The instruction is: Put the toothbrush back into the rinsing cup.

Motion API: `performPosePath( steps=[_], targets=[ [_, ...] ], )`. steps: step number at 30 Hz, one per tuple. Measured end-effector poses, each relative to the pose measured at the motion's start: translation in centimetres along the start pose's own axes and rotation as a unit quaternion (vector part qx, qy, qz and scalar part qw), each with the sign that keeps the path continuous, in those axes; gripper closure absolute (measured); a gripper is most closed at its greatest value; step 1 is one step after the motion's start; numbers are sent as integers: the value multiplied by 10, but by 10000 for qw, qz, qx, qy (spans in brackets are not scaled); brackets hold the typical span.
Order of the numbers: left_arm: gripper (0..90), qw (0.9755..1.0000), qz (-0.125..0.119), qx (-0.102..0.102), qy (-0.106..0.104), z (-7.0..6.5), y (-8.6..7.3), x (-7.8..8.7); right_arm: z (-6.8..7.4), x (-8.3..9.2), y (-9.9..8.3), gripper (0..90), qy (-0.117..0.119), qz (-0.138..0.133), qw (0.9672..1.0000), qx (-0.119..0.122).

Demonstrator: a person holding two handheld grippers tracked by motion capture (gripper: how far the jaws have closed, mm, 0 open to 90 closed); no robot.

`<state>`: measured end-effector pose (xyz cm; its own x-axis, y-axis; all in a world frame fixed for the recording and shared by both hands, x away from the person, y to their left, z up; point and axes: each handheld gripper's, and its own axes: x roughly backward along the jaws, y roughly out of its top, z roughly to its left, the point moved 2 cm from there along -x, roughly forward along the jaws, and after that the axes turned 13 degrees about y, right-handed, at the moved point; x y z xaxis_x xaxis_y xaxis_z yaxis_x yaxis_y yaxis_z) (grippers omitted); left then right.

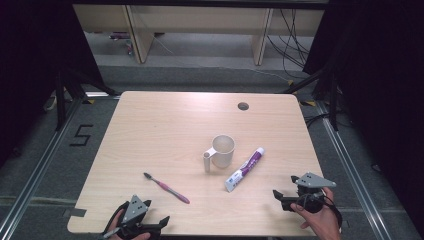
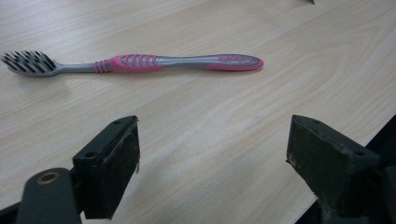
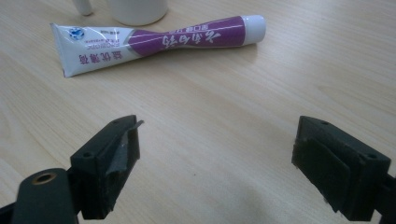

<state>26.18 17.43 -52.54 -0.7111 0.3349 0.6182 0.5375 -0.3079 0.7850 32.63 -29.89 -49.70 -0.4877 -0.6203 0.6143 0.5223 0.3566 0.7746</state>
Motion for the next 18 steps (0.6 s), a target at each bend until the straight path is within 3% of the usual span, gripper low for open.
performPosePath(
  steps=[4,5,7,8,9,12,15,18],
  targets=[
    [170,10000,54,-57,48,2,0,1,1,-1,-1,170,-122,110,9998,97],
    [170,10000,54,-57,48,2,0,1,4,-3,-1,179,-76,140,9999,-50],
    [170,10000,-3,75,54,1,0,0,1,-3,-1,186,-146,140,9997,150],
    [170,10000,-6,72,57,1,0,1,4,-3,-2,188,-98,196,9997,-55],
    [170,10000,0,45,75,1,0,1,5,-4,-2,192,-92,203,9997,-83],
    [172,10000,23,-1,73,3,1,2,1,-3,-1,197,-171,182,9996,157],
    [234,9998,-130,146,54,1,4,2,1,-5,-2,200,-12,201,9998,84],
    [405,9996,-213,160,45,1,6,3,1,-5,-2,202,-44,204,9997,116]
  ],
)
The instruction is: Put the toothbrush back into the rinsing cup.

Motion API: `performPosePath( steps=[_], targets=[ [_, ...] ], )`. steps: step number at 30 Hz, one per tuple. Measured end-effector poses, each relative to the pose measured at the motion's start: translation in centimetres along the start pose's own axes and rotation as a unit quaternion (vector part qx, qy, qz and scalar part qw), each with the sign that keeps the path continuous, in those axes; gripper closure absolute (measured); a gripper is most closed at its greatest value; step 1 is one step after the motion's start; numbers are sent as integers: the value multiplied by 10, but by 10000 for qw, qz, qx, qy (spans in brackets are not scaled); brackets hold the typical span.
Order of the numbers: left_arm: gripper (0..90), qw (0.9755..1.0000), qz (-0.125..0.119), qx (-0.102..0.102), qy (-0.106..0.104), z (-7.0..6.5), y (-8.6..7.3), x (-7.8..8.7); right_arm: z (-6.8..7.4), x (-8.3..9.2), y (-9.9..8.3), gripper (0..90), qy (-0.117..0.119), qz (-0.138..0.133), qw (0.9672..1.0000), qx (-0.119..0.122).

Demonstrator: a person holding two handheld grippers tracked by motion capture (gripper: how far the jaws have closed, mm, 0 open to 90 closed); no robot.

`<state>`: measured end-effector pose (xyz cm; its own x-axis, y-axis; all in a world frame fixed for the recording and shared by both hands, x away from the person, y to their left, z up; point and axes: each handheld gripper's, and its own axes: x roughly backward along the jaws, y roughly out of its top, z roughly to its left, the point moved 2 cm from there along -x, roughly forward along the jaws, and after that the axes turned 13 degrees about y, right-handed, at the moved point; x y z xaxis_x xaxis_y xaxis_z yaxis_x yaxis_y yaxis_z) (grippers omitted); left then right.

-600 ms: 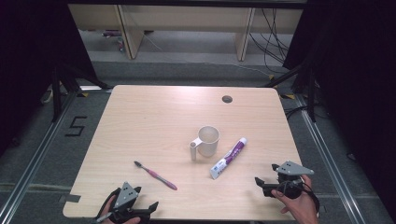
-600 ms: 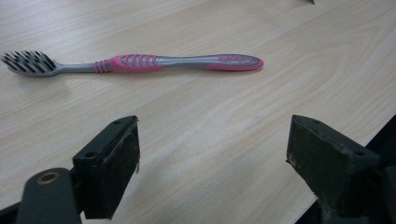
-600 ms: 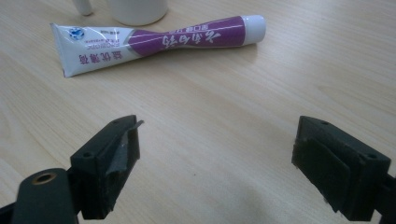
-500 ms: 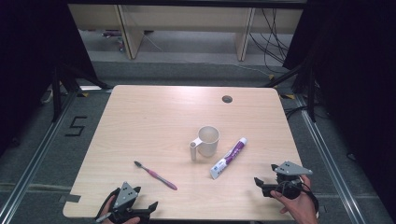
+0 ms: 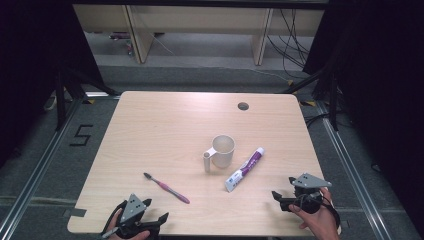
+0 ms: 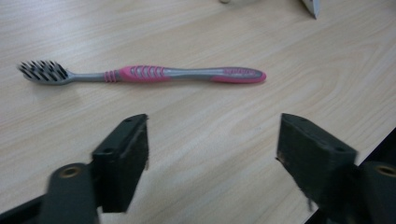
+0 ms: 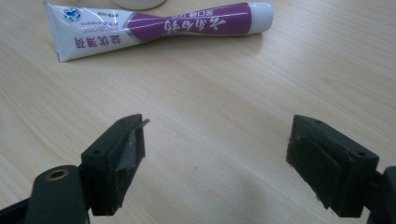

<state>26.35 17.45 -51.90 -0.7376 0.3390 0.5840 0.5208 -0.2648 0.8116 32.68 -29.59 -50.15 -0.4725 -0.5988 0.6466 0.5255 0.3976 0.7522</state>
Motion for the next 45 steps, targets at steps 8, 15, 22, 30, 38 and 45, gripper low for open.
performPosePath(
  steps=[8,15,22,30,38,45],
  targets=[
    [836,9995,-285,-164,38,-2,12,-12,0,-1,-1,212,-31,4,10000,86],
    [898,9992,-245,-291,-118,-12,24,-27,1,-1,-3,216,-21,36,10000,23],
    [898,9986,-105,-479,-218,-18,34,-44,1,-1,-3,221,-9,76,9999,110],
    [898,9984,-69,-488,-277,-26,42,-58,1,-3,-4,222,35,128,9998,134],
    [898,9984,104,-464,-295,-23,40,-67,5,-4,-4,227,58,153,9999,26],
    [898,9979,215,-483,-380,-23,35,-65,5,-4,-4,228,62,130,9999,48]
  ],
)
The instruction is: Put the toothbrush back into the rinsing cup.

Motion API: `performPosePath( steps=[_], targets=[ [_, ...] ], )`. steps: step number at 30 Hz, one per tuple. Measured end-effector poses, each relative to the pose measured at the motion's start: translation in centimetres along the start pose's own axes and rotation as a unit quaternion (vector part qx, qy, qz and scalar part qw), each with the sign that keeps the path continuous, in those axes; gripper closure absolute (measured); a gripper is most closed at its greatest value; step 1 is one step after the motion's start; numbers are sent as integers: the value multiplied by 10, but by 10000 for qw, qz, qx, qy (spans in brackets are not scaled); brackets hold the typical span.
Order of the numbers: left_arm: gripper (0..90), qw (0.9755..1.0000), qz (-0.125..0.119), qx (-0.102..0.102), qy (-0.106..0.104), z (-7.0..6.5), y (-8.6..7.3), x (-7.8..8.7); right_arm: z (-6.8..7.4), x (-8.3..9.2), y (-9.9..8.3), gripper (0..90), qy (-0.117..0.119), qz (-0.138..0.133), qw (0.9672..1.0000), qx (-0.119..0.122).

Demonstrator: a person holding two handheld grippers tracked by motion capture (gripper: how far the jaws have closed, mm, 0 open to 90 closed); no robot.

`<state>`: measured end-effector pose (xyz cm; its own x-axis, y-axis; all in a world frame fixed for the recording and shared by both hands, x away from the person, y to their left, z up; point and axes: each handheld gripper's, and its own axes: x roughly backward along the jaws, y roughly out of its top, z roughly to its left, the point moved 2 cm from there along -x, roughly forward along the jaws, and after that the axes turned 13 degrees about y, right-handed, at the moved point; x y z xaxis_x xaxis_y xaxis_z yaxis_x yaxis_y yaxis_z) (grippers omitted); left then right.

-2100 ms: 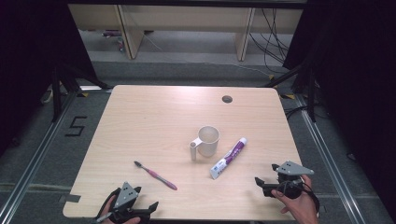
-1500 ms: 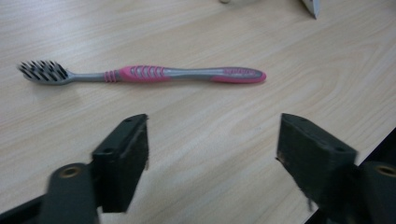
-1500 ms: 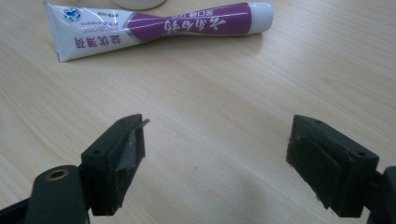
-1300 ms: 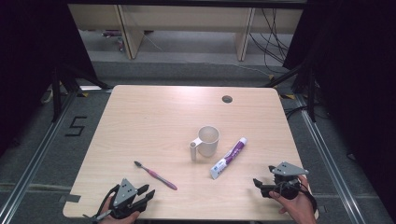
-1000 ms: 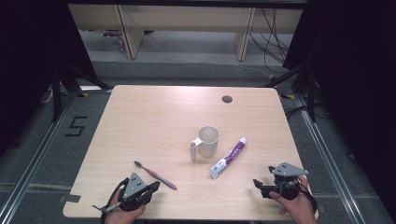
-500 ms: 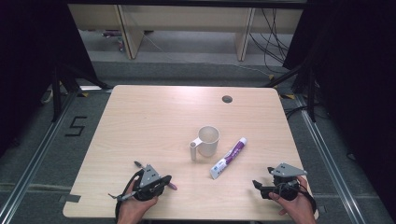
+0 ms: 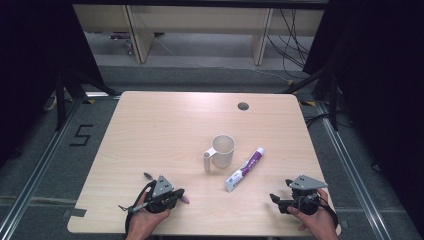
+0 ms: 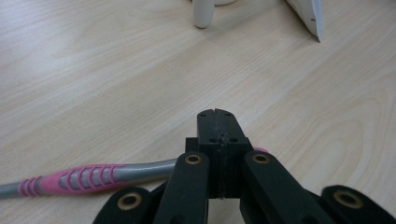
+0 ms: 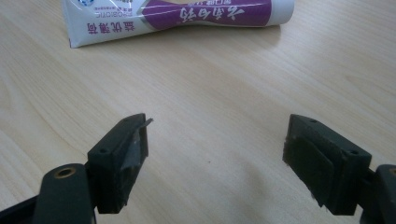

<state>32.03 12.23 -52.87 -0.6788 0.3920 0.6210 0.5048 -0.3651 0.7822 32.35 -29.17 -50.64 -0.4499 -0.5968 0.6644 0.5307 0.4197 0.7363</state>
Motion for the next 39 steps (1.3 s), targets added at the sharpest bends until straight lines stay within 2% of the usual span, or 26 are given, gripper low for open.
performPosePath(
  steps=[1,2,5,6,9,11,12,13,16,17,21,24,25,26,30,31,32,39],
  targets=[
    [898,10000,-7,42,-15,-1,-1,0,-2,0,0,228,6,-10,9999,129],
    [898,10000,68,-26,-43,0,-3,2,-2,0,0,228,8,-11,9999,126],
    [897,9999,99,-61,-23,0,-5,4,-3,1,0,229,17,-13,9999,120],
    [897,9999,84,-47,-78,0,-6,5,-3,1,0,229,15,-13,9999,124],
    [898,9998,133,-137,-106,1,-10,12,-2,1,0,229,63,25,10000,40],
    [897,9995,183,-231,-103,2,-13,17,-3,2,0,229,16,20,10000,39],
    [898,9997,146,-150,-160,1,-15,19,-2,1,0,229,18,29,10000,27],
    [897,9997,146,-150,-160,1,-15,19,-2,1,0,230,18,27,10000,-8],
    [897,9995,203,-184,-135,5,-21,27,-3,1,0,230,-19,-11,9999,129],
    [897,9994,224,-254,-93,8,-25,32,-3,1,0,230,-19,-14,9999,113],
    [897,9995,193,-260,-51,14,-29,38,-3,0,0,231,-6,20,10000,97],
    [897,9991,266,-324,13,21,-33,45,-3,0,0,231,-21,9,9999,116],
    [897,9985,337,-415,65,27,-36,49,-3,0,0,231,-19,21,9999,97],
    [897,9986,360,-385,86,29,-37,51,-3,0,0,231,-16,24,9999,99],
    [896,9984,377,-400,119,37,-40,55,-3,0,0,231,-21,19,10000,91],
    [896,9978,442,-465,149,39,-41,57,-3,0,0,231,-19,18,10000,91],
    [896,9979,456,-451,109,39,-41,59,-3,0,0,232,-22,26,9999,101],
    [896,9963,585,-570,256,51,-45,67,-3,0,0,232,6,71,10000,14]
  ],
)
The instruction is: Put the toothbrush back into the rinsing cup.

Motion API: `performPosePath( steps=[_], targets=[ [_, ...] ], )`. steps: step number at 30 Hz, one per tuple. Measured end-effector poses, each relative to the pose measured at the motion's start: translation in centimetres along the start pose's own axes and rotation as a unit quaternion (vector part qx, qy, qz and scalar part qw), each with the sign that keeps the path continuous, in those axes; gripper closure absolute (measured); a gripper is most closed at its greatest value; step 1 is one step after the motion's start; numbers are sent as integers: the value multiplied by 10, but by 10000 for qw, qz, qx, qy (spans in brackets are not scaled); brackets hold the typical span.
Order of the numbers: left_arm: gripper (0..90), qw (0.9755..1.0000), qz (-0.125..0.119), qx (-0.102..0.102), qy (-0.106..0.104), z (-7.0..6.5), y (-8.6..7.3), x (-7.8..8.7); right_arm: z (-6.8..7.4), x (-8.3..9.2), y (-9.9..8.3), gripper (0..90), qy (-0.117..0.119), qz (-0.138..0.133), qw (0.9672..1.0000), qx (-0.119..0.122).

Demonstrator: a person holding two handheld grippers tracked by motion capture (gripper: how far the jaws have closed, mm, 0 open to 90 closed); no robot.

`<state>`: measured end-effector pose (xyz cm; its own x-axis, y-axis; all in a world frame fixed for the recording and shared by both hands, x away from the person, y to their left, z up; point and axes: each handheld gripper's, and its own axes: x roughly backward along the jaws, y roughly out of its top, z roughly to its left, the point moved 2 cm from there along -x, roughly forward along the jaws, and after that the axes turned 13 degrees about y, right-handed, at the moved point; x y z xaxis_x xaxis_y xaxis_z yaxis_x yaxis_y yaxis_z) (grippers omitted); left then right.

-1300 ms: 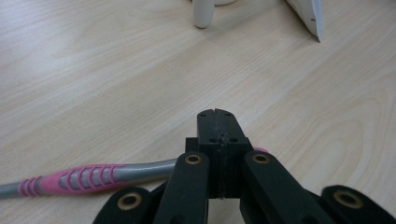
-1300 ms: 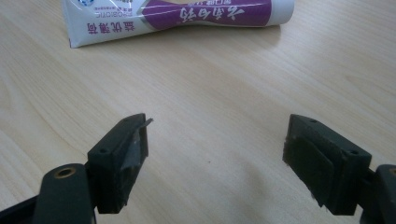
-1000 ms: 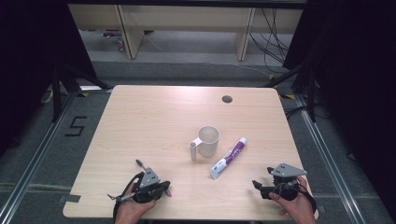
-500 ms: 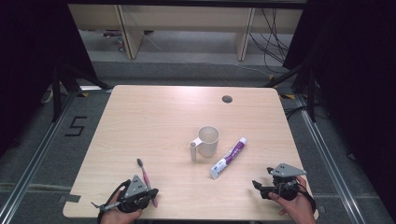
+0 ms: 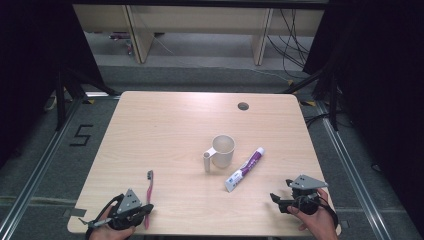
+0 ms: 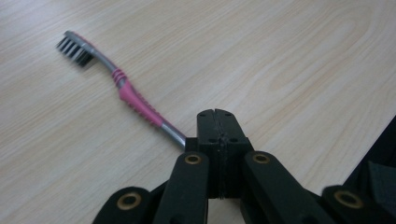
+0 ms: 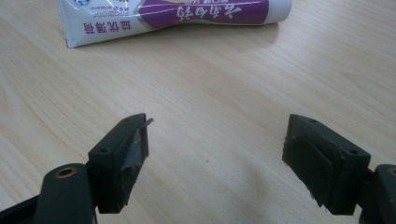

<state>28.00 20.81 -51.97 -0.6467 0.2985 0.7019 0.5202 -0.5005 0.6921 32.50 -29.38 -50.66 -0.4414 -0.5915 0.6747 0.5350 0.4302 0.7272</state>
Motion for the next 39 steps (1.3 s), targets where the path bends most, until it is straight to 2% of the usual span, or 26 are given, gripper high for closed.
performPosePath(
  steps=[1,2,4,7,9,11,12,13,14,15,16,17,19,21,22,23,25,27,30,31,33,34,35,36,39],
  targets=[
    [896,10000,17,-4,70,3,-1,1,-1,0,0,231,-29,-41,9999,110],
    [896,9999,50,-18,129,5,0,1,0,-1,0,232,-23,-52,10000,76],
    [895,9999,111,-67,102,9,0,3,0,-1,0,232,11,-40,10000,22],
    [875,9998,89,-57,146,11,0,3,1,-1,0,232,8,-47,10000,-6],
    [840,9998,54,105,153,12,2,3,1,0,0,232,7,-45,10000,-32],
    [758,9994,183,163,234,17,7,3,1,0,0,232,-12,-33,10000,-20],
    [735,9994,183,163,234,17,7,3,1,0,0,232,-12,-33,10000,-20],
    [711,9988,351,246,240,19,9,0,1,-1,0,232,-3,-53,10000,-2],
    [692,9988,351,246,240,19,9,0,1,-1,0,232,-3,-53,10000,-2],
    [686,9980,483,299,282,21,12,-4,1,-1,0,232,3,-51,10000,-2],
    [681,9980,483,299,282,21,12,-4,1,-1,0,232,3,-51,10000,-2],
    [679,9973,594,332,266,22,14,-7,1,-1,0,232,6,-57,10000,3],
    [665,9971,613,374,271,22,15,-8,1,-1,0,231,8,-50,10000,-12],
    [663,9966,673,356,305,21,18,-12,0,-2,0,232,27,-76,10000,29],
    [660,9964,775,230,236,23,19,-11,1,-2,0,232,31,-73,10000,21],
    [661,9964,759,301,230,21,20,-13,1,-2,0,232,34,-74,10000,24],
    [661,9953,929,163,210,22,23,-15,1,-1,0,231,14,-49,10000,-12],
    [662,9954,910,195,236,21,24,-16,1,-1,0,231,19,-47,10000,-8],
    [669,9944,1038,42,214,23,28,-20,2,-1,0,231,34,-49,10000,-18],
    [672,9944,1029,51,233,22,29,-21,2,-1,0,231,40,-50,10000,-17],
    [681,9931,1143,57,243,22,30,-23,1,-1,0,232,45,-57,10000,17],
    [682,9935,1112,4,229,23,30,-25,0,-1,1,231,10,-56,9999,120],
    [688,9934,1119,-13,237,23,31,-25,2,-1,0,232,46,-54,10000,-11],
    [695,9923,1218,-2,225,22,31,-25,2,0,0,232,53,-50,10000,-16],
    [719,9913,1298,-106,200,24,33,-26,1,0,0,232,46,-56,10000,10]
  ],
)
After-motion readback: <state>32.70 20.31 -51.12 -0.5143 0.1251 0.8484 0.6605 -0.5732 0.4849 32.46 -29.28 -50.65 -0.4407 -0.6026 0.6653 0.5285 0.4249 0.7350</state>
